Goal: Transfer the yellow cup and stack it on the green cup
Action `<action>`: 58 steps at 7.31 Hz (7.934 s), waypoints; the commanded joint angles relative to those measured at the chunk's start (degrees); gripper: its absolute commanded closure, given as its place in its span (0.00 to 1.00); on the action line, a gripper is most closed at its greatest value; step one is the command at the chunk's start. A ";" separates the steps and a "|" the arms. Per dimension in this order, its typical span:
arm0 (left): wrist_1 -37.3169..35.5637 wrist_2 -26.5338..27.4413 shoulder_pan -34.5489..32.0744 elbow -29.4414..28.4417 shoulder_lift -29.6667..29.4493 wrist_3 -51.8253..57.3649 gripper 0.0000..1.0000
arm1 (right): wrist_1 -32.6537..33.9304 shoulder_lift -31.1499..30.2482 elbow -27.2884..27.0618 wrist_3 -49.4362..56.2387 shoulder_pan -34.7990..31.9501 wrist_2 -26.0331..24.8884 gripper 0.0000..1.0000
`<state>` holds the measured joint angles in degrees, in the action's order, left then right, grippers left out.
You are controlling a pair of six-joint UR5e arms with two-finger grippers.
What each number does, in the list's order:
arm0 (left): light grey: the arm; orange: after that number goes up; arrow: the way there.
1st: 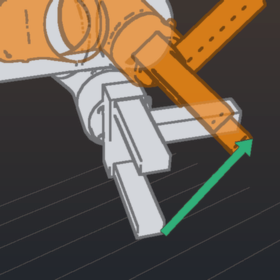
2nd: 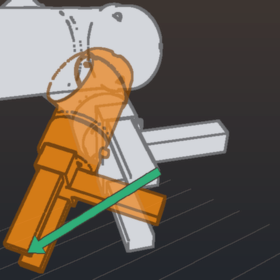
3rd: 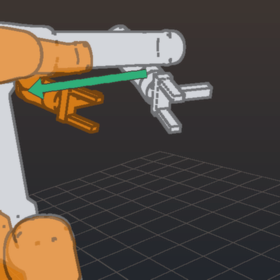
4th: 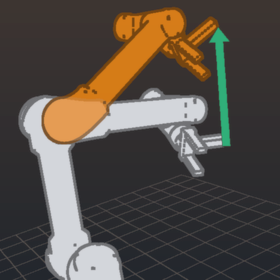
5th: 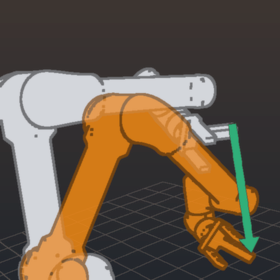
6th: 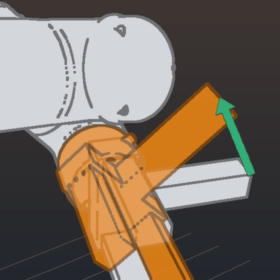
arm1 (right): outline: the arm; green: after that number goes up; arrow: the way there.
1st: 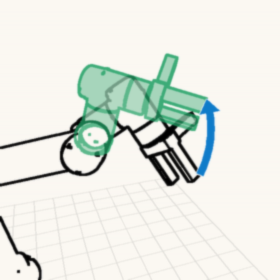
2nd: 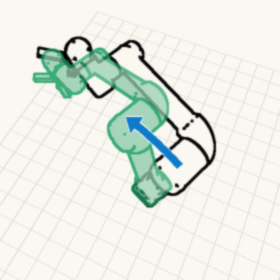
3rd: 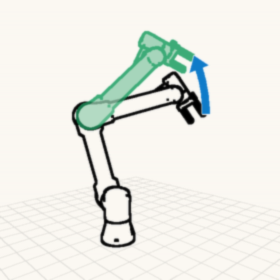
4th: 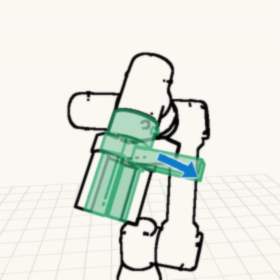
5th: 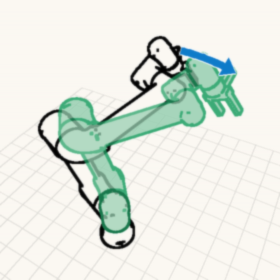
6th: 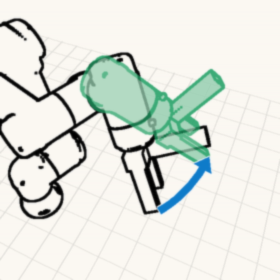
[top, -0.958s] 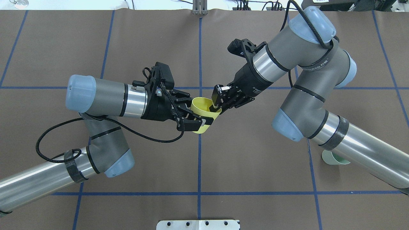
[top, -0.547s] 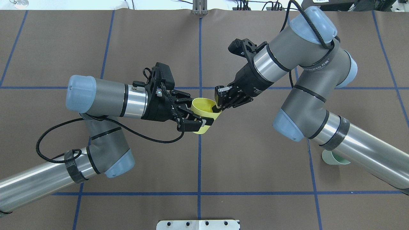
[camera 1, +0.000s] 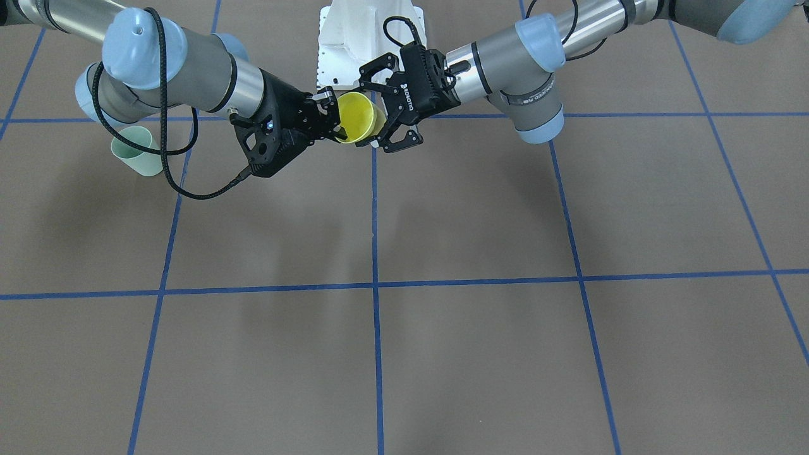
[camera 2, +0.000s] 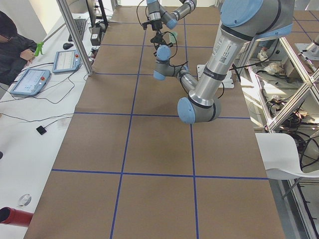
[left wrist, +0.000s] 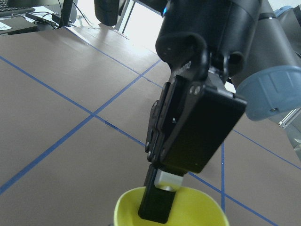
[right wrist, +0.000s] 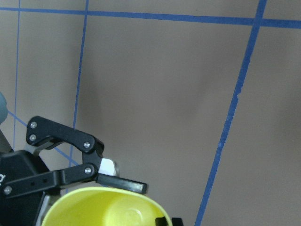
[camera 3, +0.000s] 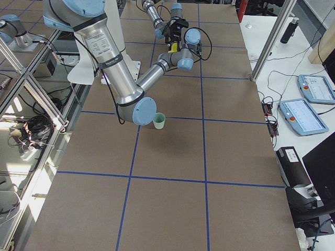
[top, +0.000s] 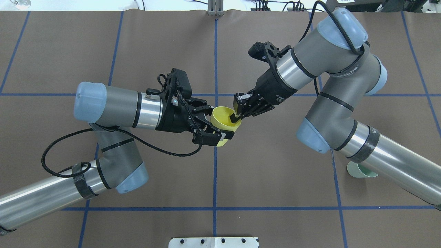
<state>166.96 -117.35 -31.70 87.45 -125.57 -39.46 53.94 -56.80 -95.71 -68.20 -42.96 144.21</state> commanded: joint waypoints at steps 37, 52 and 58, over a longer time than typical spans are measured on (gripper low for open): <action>-75.37 -6.58 -49.25 0.53 17.99 48.78 0.00 | 45.37 -34.43 -24.97 46.41 -9.69 -14.83 1.00; -75.37 -6.32 -52.58 -1.21 17.73 51.04 0.00 | 45.20 -35.04 -26.02 46.49 -19.74 -16.32 0.00; -75.37 -9.29 -65.42 -10.37 18.77 59.46 0.00 | 44.76 -36.72 -13.36 69.78 -43.77 -13.61 0.00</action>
<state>91.60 -125.03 -95.38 77.57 -108.06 22.61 98.74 -93.55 -109.96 -0.12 -83.60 127.58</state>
